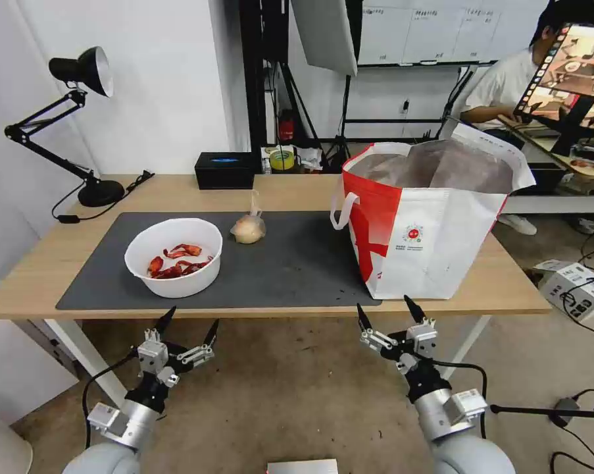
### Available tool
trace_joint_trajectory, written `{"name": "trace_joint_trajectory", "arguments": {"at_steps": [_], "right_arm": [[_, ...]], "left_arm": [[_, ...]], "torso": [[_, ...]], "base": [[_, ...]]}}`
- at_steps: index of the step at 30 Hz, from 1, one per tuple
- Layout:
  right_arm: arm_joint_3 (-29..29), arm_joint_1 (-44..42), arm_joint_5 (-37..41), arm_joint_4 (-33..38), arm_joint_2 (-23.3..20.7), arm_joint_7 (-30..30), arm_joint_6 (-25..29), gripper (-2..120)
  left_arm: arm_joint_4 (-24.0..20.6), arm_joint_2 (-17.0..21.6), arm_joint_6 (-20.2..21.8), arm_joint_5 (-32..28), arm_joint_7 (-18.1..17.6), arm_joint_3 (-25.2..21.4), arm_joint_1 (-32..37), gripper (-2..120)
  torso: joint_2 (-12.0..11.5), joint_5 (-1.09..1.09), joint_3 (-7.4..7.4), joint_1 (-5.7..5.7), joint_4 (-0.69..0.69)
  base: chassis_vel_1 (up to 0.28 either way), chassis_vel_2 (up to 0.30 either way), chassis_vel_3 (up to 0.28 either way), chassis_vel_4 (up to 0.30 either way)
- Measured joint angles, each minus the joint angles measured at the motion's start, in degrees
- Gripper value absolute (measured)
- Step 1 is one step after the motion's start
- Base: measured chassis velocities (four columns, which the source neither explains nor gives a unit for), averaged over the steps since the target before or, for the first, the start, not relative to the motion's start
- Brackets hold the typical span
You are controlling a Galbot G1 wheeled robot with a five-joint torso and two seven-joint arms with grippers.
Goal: Pick up the trash from the table and place it into the takeout bag.
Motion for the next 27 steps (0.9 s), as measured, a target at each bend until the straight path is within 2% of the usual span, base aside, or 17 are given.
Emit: {"name": "trace_joint_trajectory", "arguments": {"at_steps": [18,22,27], "right_arm": [[-0.6,0.6,0.5,-1.9,0.3,0.1,-0.2,100],[-2.5,2.5,0.9,-2.0,-0.3,0.1,-1.0,100],[-6.8,9.3,3.1,-3.0,-2.8,0.9,-4.2,100]], "left_arm": [[0.0,-0.3,-0.1,0.0,0.1,-0.6,0.2,100],[-0.1,-0.4,-0.3,-0.1,0.2,-0.9,0.4,100],[-0.1,-0.5,-0.7,-0.1,0.3,-0.9,0.5,100]], "torso": [[0.0,0.00,0.00,0.01,0.00],[0.0,0.00,0.00,0.00,-0.01],[0.0,0.01,0.01,0.01,0.00]], "base": [[0.000,0.000,0.000,0.000],[0.000,0.000,0.000,0.000],[0.000,0.000,0.000,0.000]]}}
